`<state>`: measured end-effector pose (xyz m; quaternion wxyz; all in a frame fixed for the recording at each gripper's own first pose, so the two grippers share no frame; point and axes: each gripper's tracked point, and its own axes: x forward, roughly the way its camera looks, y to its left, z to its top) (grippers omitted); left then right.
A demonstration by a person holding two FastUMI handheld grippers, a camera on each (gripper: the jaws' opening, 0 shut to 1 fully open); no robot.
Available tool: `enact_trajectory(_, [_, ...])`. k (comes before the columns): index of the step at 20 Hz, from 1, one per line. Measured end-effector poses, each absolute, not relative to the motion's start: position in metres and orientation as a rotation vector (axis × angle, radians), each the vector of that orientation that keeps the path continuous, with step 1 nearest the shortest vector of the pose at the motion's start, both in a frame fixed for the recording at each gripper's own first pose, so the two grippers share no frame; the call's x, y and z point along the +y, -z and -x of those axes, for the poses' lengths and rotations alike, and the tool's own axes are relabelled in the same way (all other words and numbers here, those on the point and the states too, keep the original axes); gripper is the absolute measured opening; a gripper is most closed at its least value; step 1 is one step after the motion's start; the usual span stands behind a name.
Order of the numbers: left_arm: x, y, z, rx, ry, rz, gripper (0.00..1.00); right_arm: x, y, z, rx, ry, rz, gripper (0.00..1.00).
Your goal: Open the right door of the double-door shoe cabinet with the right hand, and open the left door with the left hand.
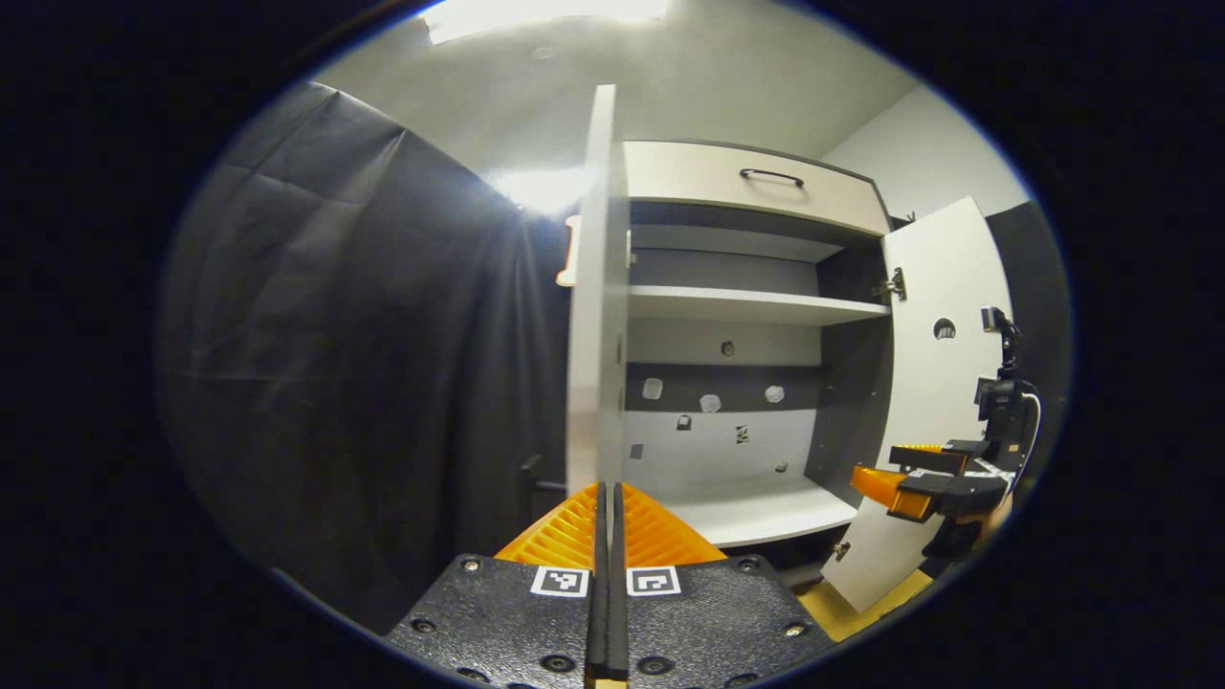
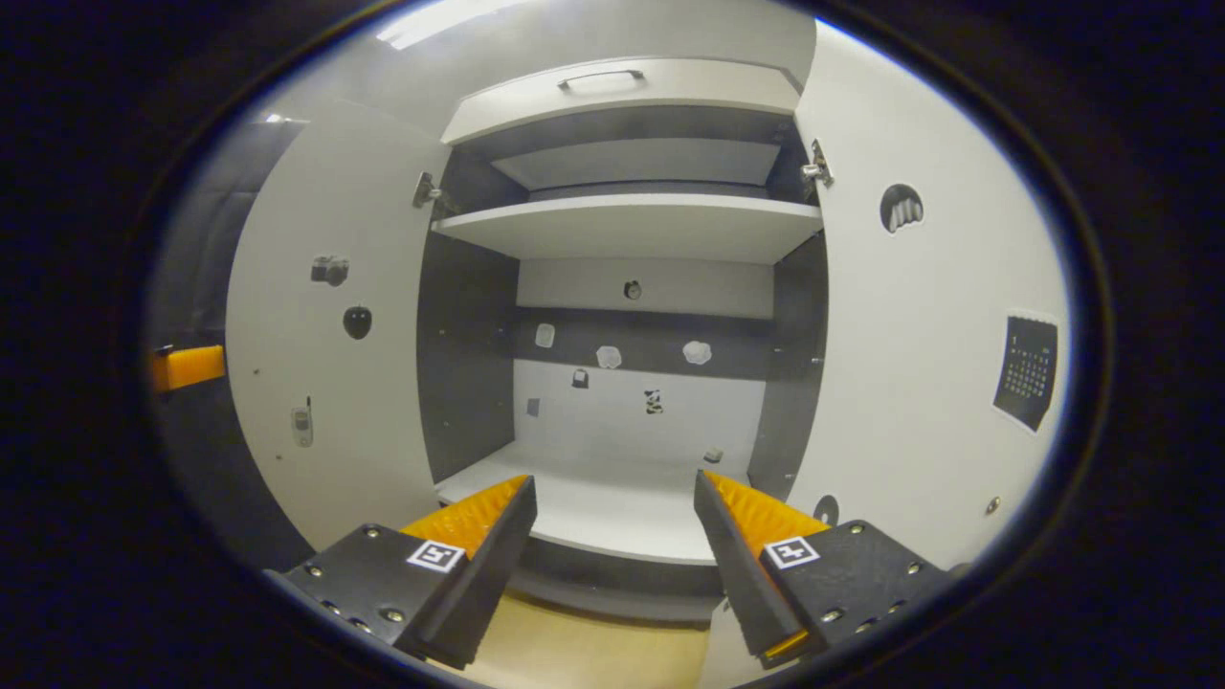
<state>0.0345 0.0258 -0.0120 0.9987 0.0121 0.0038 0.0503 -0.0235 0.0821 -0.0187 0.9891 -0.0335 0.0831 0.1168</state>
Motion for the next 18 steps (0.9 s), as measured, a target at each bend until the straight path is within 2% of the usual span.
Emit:
enact_trajectory(5, [-0.007, 0.01, -0.053, -0.015, 0.031, -0.029, 0.03, 0.077, -0.019, 0.033, 0.068, -0.122, 0.115, 0.98])
enact_trajectory(6, [-0.013, 0.011, -0.055, -0.013, 0.05, -0.024, 0.23, 0.078, -0.026, 0.036, 0.052, -0.112, 0.112, 0.98])
enact_trajectory(7, [-0.019, 0.013, -0.058, -0.005, 0.069, -0.023, 0.34, 0.079, -0.032, 0.038, 0.04, -0.108, 0.11, 0.98])
enact_trajectory(10, [-0.026, 0.014, -0.059, 0.0, 0.1, -0.038, 0.96, 0.077, -0.044, 0.041, 0.011, -0.089, 0.121, 0.98])
enact_trajectory(11, [-0.028, 0.015, -0.064, 0.001, 0.1, -0.042, 0.99, 0.075, -0.048, 0.042, 0.004, -0.081, 0.124, 0.98])
enact_trajectory(18, [-0.038, 0.017, -0.07, 0.002, 0.14, -0.023, 0.98, 0.069, -0.06, 0.046, -0.018, -0.057, 0.095, 0.97])
